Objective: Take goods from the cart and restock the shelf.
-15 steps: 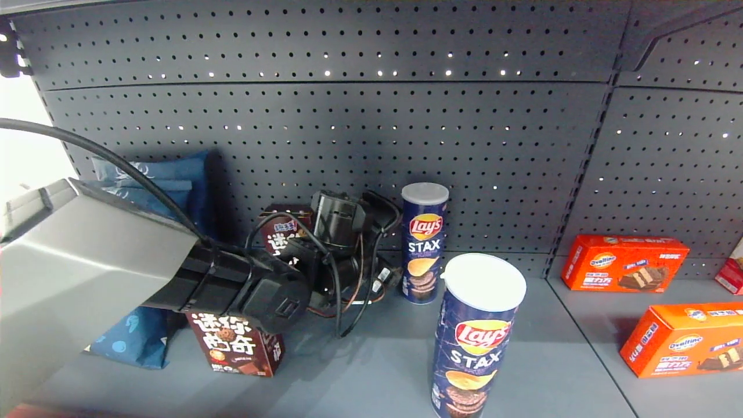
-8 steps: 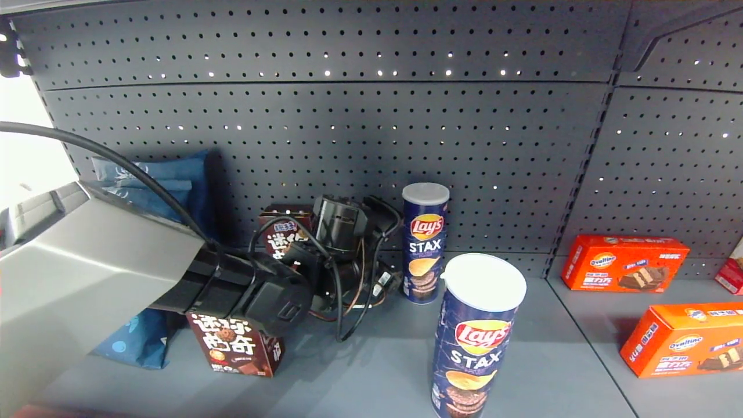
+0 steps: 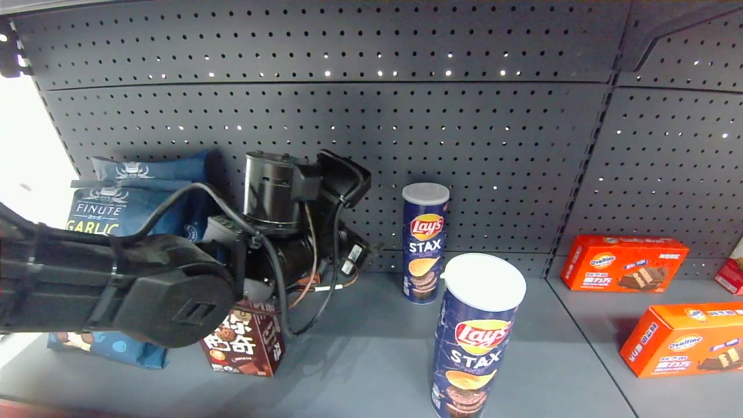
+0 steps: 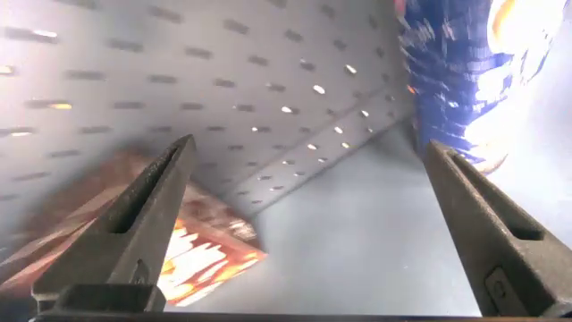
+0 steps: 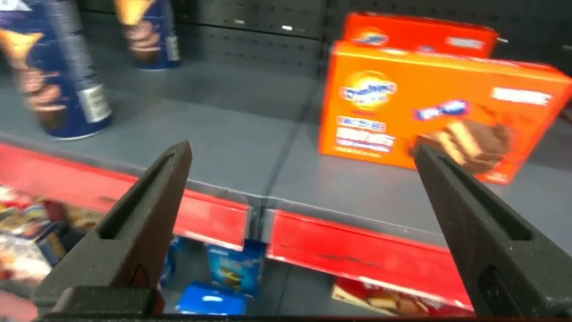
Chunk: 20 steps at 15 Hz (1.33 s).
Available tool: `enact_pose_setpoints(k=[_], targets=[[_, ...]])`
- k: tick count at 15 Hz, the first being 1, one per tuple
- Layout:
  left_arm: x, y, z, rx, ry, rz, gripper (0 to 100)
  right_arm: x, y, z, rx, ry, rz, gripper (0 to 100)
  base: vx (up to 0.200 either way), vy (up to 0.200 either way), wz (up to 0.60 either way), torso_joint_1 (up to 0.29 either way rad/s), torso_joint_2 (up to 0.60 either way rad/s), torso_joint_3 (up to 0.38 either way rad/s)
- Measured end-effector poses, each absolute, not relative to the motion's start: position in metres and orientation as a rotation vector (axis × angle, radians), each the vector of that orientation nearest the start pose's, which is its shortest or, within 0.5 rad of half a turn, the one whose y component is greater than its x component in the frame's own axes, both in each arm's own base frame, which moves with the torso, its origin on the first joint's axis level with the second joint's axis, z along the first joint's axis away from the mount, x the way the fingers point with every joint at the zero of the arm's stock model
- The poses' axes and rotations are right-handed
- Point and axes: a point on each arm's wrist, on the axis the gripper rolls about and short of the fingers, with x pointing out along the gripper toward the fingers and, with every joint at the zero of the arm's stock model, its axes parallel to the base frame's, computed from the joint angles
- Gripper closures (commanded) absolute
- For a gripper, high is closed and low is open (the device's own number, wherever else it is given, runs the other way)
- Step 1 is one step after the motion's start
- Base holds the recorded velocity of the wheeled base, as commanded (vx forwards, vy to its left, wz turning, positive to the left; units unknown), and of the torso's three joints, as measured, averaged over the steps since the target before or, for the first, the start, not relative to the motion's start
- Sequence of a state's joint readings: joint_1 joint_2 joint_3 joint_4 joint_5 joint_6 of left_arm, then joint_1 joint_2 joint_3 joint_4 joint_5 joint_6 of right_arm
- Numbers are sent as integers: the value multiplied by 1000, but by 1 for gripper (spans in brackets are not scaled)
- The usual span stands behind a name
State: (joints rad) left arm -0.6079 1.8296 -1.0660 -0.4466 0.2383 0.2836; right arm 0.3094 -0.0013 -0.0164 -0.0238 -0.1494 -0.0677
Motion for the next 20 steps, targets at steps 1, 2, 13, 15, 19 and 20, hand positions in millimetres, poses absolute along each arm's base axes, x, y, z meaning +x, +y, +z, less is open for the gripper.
enact_pose_setpoints(k=[1,2,13,15,19,20], targets=[[286,-192,199,402,222,-404,0,-23,-11,84,-66,-39,139,0,0,0,0,0,0,0],[280,-187,204,397,212,-402,0,-24,-12,87,-71,-29,138,0,0,0,0,0,0,0],[243,-137,242,303,119,-337,0,90,54,216,-39,199,470,0,0,0,0,0,0,0],[241,-127,243,293,120,-335,0,109,76,205,-70,282,529,0,0,0,0,0,0,0],[244,-108,251,265,47,-327,0,139,95,184,-115,397,492,0,0,0,0,0,0,0],[245,-106,252,260,30,-315,0,144,96,178,-123,424,479,0,0,0,0,0,0,0]])
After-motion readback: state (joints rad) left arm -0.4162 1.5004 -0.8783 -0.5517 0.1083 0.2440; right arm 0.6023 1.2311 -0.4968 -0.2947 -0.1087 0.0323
